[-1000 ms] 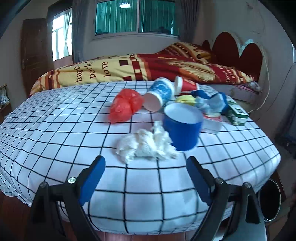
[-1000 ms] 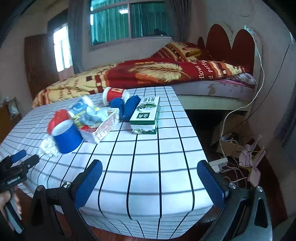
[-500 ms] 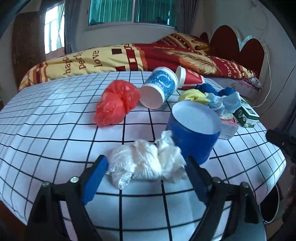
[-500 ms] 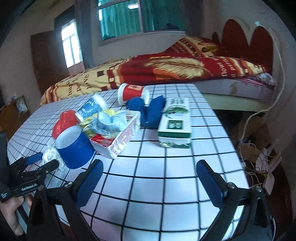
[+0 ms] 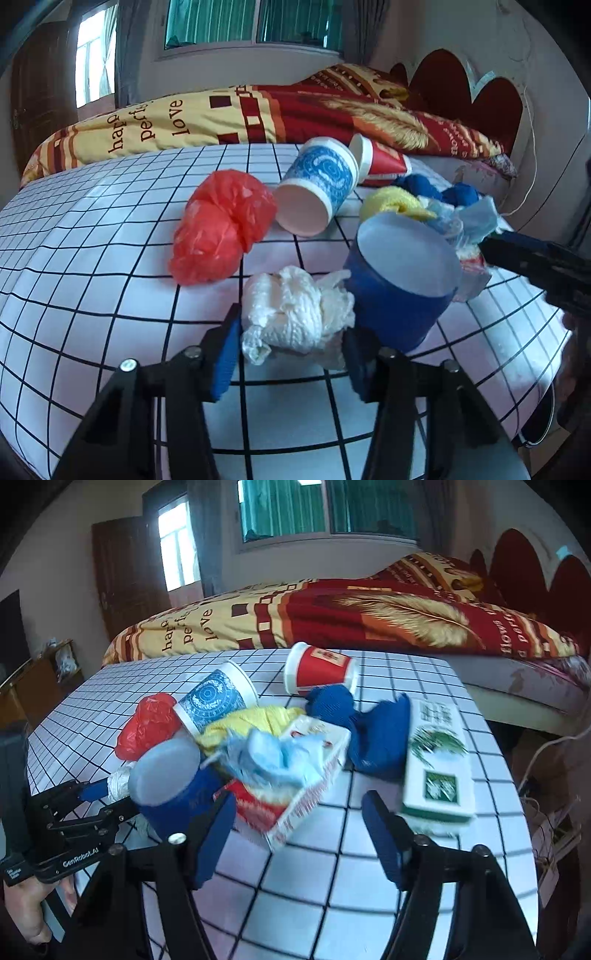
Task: Collect trash
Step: 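Grasp white crumpled tissue with left tool while right tool grasps light blue tissue, then carry both tissues over the black bin and open both tools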
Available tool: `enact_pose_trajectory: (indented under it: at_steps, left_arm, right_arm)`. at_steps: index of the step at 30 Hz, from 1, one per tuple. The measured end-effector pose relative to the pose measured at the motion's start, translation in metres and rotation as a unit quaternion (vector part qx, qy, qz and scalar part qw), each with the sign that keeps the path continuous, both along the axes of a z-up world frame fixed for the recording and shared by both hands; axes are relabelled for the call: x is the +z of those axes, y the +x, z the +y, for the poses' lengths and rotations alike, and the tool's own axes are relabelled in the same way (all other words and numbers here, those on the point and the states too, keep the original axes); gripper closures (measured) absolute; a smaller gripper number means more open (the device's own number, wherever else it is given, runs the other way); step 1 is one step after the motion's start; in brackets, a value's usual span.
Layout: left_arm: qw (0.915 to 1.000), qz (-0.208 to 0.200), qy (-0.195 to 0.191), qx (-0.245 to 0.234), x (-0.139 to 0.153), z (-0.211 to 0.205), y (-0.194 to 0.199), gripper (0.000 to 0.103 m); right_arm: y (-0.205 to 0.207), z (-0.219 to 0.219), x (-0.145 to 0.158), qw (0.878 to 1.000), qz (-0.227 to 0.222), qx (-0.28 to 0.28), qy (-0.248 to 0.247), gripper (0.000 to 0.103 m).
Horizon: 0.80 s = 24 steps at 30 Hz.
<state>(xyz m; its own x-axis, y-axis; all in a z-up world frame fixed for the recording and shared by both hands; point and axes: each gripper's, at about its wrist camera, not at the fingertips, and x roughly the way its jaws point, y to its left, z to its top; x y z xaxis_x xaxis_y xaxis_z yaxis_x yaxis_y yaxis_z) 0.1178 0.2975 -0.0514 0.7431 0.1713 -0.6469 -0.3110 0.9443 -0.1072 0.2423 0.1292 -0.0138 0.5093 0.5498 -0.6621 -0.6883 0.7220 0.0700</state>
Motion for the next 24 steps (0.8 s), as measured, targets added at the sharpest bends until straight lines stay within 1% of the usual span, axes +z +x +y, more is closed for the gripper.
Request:
enact_pose_trajectory:
  at_steps: [2, 4, 6, 7, 8, 9, 10, 14, 18, 24]
  left_arm:
    - [0.9999, -0.009, 0.003, 0.003, 0.003, 0.0, -0.003, 0.054]
    - [0.9999, -0.01, 0.002, 0.004, 0.004, 0.001, -0.003, 0.054]
    - [0.9999, -0.009, 0.001, 0.007, 0.004, 0.002, -0.002, 0.054]
    - [0.9999, -0.01, 0.0, 0.007, 0.005, 0.002, -0.003, 0.054]
    - [0.9999, -0.011, 0.0, 0.008, 0.006, 0.001, -0.004, 0.054]
    - [0.9999, -0.012, 0.0, 0.008, 0.006, 0.001, -0.005, 0.054]
    - [0.9999, -0.013, -0.002, 0.007, 0.007, 0.0, -0.006, 0.054]
    - [0.9997, -0.022, -0.002, 0.01, 0.011, -0.004, -0.012, 0.054]
    - [0.9994, -0.032, 0.002, 0.013, 0.017, -0.011, -0.025, 0.054]
    - [0.9989, -0.046, 0.005, 0.008, 0.026, -0.026, -0.037, 0.054]
  right_arm:
    - [0.004, 0.009, 0.001, 1.0, 0.0, 0.007, -0.002, 0.045]
    - [0.007, 0.015, 0.001, 1.0, -0.001, 0.015, -0.004, 0.048]
    - [0.009, 0.021, 0.0, 1.0, -0.003, 0.024, -0.005, 0.056]
    - [0.008, 0.023, 0.0, 0.999, 0.0, 0.032, -0.003, 0.064]
    - [0.008, 0.024, 0.0, 0.999, 0.0, 0.038, -0.005, 0.079]
    - [0.005, 0.026, -0.001, 0.999, -0.003, 0.045, -0.008, 0.088]
    - [0.003, 0.027, 0.0, 0.999, -0.007, 0.05, -0.009, 0.091]
    - [-0.01, 0.018, 0.004, 0.998, -0.017, 0.059, 0.0, 0.093]
    - [-0.023, -0.001, 0.017, 0.998, -0.026, 0.049, 0.015, 0.093]
    - [-0.042, -0.044, 0.034, 0.999, -0.036, 0.019, 0.014, 0.093]
